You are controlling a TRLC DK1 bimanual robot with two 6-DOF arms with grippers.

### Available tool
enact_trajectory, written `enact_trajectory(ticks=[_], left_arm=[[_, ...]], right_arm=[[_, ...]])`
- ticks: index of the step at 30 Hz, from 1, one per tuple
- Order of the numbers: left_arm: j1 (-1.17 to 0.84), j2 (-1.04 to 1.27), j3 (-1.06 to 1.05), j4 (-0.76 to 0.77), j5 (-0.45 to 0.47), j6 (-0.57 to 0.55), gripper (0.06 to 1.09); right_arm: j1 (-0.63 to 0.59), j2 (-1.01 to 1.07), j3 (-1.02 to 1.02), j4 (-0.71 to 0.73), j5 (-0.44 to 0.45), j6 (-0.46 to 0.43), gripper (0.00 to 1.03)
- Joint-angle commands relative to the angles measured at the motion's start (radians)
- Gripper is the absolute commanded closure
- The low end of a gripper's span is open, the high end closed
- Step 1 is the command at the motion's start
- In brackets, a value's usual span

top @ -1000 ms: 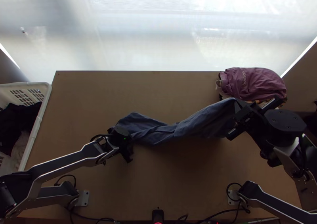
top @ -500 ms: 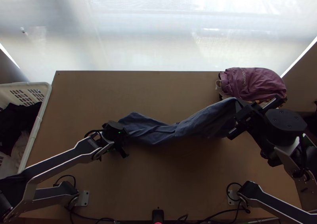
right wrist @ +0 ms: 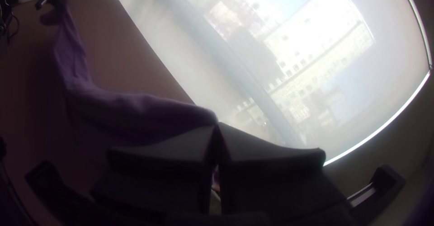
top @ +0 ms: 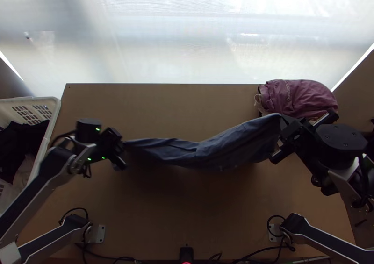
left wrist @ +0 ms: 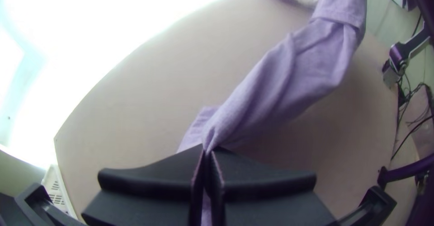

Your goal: Fold the t-shirt

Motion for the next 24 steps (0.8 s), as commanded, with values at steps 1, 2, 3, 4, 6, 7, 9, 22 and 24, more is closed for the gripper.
enact_trajectory(ticks=[1, 2, 3, 4, 6, 7, 9, 22, 24], left_arm=[[0.249, -0.063, 0.283, -0.273, 0.161, 0.03, 1.03], [0.264, -0.063, 0.329, -0.307, 0.168, 0.035, 1.03], [0.273, -0.065, 0.373, -0.333, 0.169, 0.035, 1.03], [0.281, -0.068, 0.421, -0.356, 0.171, 0.035, 1.03], [0.291, -0.07, 0.519, -0.395, 0.172, 0.03, 1.03], [0.293, -0.067, 0.565, -0.415, 0.172, 0.03, 1.03], [0.295, -0.054, 0.646, -0.465, 0.172, 0.027, 1.03], [0.193, -0.188, 0.034, -0.235, 0.186, 0.062, 1.02], [0.163, -0.197, -0.047, -0.224, 0.184, 0.062, 1.02]], right_arm=[[-0.015, 0.018, 0.049, -0.043, -0.001, 0.01, 1.0], [-0.023, 0.016, 0.052, -0.043, -0.001, 0.013, 1.0], [-0.032, 0.015, 0.06, -0.043, -0.001, 0.016, 1.0], [-0.04, 0.012, 0.072, -0.043, -0.001, 0.026, 1.0], [-0.05, 0.001, 0.103, -0.037, 0.001, 0.029, 1.0], [-0.06, -0.004, 0.119, -0.037, 0.001, 0.031, 1.0], [-0.078, -0.01, 0.145, -0.053, -0.001, 0.037, 1.0], [-0.066, -0.199, -0.204, -0.1, -0.03, 0.074, 1.0], [-0.058, -0.222, -0.299, -0.14, -0.049, 0.079, 1.0]])
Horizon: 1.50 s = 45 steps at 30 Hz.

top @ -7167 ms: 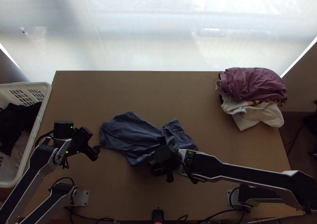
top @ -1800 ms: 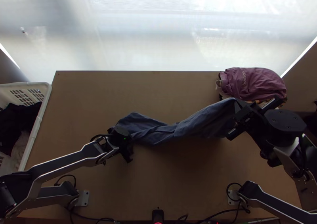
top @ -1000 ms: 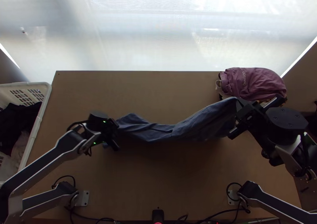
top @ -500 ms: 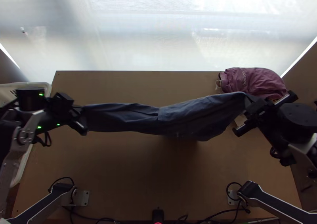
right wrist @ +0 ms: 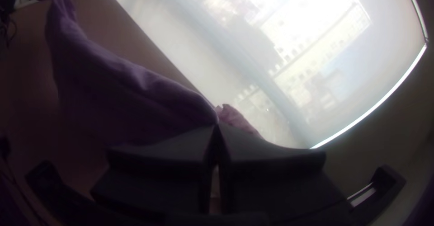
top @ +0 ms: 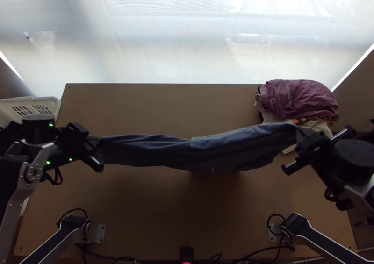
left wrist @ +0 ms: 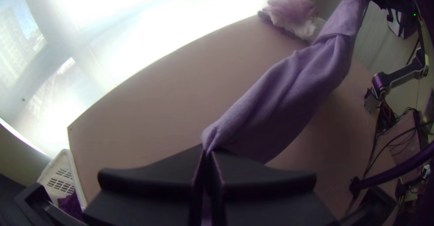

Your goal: Fold the t-shirt

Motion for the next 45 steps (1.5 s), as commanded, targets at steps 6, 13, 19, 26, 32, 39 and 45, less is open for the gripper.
enact_trajectory(ticks=[6, 13, 19, 26, 32, 39, 45], left_arm=[[-0.248, -0.08, -0.403, 0.087, -0.029, -0.034, 1.02], [-0.299, -0.06, -0.419, 0.09, -0.032, -0.039, 1.02], [-0.346, -0.045, -0.423, 0.103, -0.031, -0.043, 1.02], [-0.348, -0.044, -0.433, 0.103, -0.032, -0.039, 1.01], [-0.346, -0.054, -0.443, 0.103, -0.032, -0.037, 1.01], [-0.342, -0.057, -0.451, 0.115, -0.032, -0.047, 1.01], [-0.317, -0.091, -0.446, 0.096, -0.037, -0.036, 1.01]], right_arm=[[0.039, -0.179, -0.478, -0.101, -0.108, 0.04, 1.0], [0.057, -0.07, -0.534, -0.29, -0.35, 0.132, 1.0], [0.039, 0.025, -0.57, -0.367, -0.423, 0.146, 0.84], [-0.03, 0.068, -0.481, -0.483, -0.426, 0.153, 0.18], [-0.173, 0.113, -0.332, -0.537, -0.548, 0.159, 0.16], [-0.068, 0.29, -0.363, -0.413, -0.597, 0.258, 0.16], [0.002, 0.396, -0.329, -0.341, -0.616, 0.279, 0.25]])
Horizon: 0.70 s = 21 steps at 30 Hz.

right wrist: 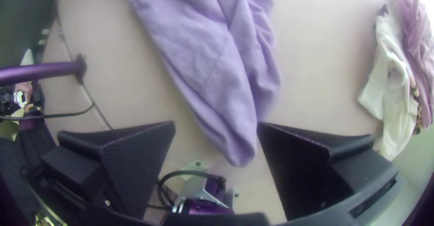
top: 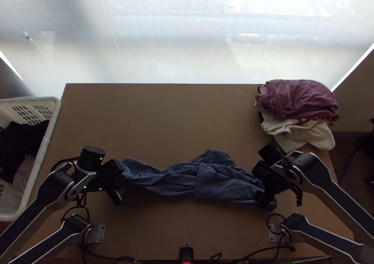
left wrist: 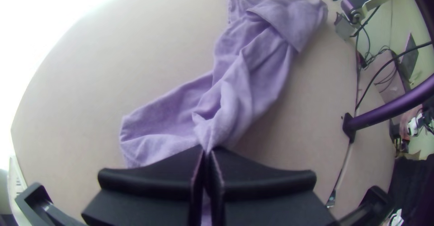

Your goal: Fold the t-shirt

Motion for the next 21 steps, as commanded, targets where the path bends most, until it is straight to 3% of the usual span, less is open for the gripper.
enact_trajectory(ticks=[1, 7, 12, 14, 21], left_arm=[[0.025, -0.028, 0.001, -0.016, -0.005, 0.009, 1.01], [0.029, -0.042, 0.004, -0.03, -0.005, 0.009, 1.01], [0.032, -0.04, 0.004, -0.031, -0.016, 0.009, 1.01], [0.032, -0.042, 0.004, -0.034, -0.017, 0.009, 1.01], [0.034, -0.043, 0.001, -0.042, -0.031, 0.027, 1.01]], right_arm=[[0.073, 0.139, 0.035, 0.083, -0.032, 0.035, 0.25], [0.154, 0.202, 0.036, 0.124, -0.082, 0.068, 0.25], [0.18, 0.222, 0.016, 0.17, -0.079, 0.066, 0.25], [0.179, 0.23, -0.005, 0.222, -0.079, 0.066, 0.33], [0.183, 0.257, -0.074, 0.304, -0.047, 0.061, 0.33]])
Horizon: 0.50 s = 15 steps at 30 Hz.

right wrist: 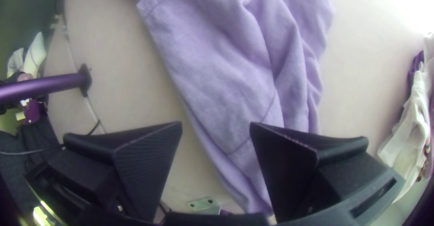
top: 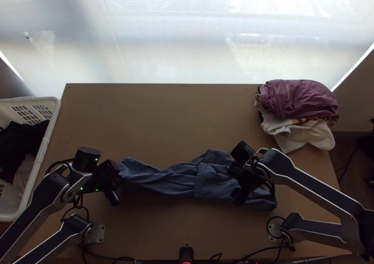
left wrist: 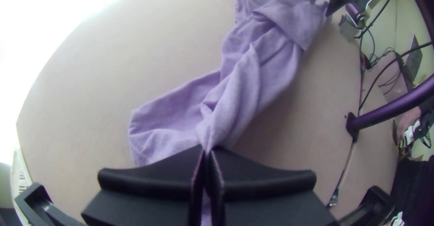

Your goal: Fold the t-shirt

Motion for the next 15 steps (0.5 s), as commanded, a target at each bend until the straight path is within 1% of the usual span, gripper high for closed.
enact_trajectory(ticks=[1, 10, 15], left_arm=[[0.003, -0.005, -0.002, -0.009, -0.014, 0.017, 1.01], [0.026, -0.031, -0.022, -0.018, -0.031, 0.042, 1.01], [0.026, -0.035, -0.028, -0.019, -0.034, 0.043, 0.99]], right_arm=[[0.013, 0.017, -0.068, 0.065, 0.043, -0.007, 0.33], [0.018, -0.113, -0.136, 0.064, 0.171, -0.016, 0.33], [0.028, -0.128, -0.153, 0.062, 0.18, -0.027, 0.34]])
